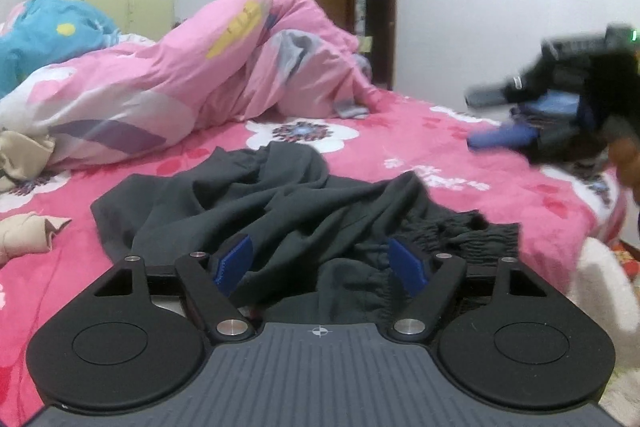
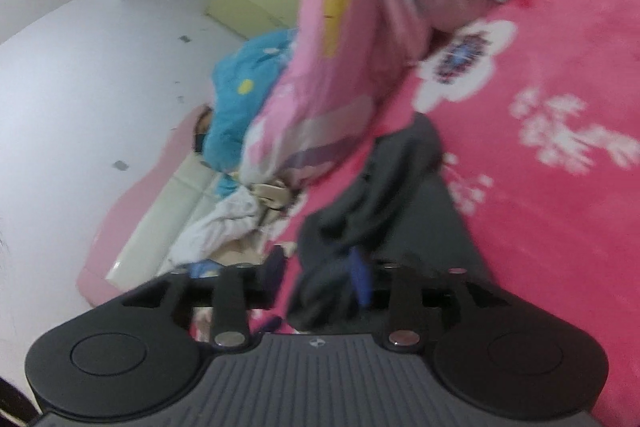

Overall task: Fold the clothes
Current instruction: 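Grasp the waistband with the left gripper while the right gripper holds it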

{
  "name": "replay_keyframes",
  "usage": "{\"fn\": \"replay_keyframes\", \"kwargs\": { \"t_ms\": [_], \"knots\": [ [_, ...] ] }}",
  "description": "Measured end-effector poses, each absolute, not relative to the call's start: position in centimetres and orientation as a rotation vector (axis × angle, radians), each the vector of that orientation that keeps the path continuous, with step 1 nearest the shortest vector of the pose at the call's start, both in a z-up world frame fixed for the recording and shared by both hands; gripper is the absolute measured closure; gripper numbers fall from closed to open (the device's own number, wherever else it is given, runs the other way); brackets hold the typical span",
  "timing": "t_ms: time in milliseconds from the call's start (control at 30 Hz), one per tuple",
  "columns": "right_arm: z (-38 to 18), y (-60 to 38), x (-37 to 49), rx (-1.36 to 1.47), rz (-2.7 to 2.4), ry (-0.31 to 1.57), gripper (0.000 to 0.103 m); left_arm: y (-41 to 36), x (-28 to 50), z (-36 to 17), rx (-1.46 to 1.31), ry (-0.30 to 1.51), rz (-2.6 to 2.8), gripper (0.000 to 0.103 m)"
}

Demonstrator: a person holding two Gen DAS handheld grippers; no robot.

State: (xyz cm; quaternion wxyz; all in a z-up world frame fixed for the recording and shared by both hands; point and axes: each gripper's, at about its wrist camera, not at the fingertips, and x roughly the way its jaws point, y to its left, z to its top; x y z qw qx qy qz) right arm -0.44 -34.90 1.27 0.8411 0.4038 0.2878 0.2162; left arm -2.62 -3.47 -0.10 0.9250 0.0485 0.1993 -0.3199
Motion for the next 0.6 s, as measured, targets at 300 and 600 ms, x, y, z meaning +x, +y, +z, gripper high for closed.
{"fn": "replay_keyframes", "kwargs": {
  "t_ms": [300, 600],
  "knots": [
    [-5.6, -35.6, -3.6, 1.107, 0.423, 0.791, 0.044, -5.2, -6.3, -0.7, 0.201, 0.473, -0.825, 0.014],
    [-12.0, -37.6, -5.7, 1.393, 0.278, 0.806, 0.045, -8.5, -7.8, -2.5, 0.407, 0.439, -0.704, 0.029]
  ]
}}
